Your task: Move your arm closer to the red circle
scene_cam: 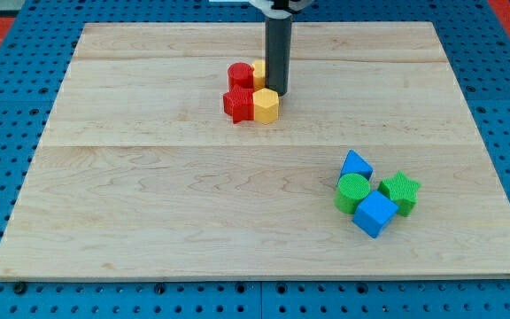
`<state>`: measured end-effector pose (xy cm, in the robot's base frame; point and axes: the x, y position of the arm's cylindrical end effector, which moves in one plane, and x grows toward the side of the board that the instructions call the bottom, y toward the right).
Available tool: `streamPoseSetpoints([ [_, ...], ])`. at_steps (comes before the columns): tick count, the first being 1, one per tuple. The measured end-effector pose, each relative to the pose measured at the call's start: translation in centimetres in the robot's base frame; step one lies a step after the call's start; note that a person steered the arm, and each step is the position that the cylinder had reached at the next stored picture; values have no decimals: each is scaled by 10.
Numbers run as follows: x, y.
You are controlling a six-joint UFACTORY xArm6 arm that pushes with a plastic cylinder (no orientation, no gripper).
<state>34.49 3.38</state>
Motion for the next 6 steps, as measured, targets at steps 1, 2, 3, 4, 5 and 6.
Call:
streamPoseSetpoints([
  [1, 0, 15],
  [2, 0, 23],
  [3, -21, 21],
  [4, -53, 15],
  [5, -95, -27],
  [6, -68, -61],
])
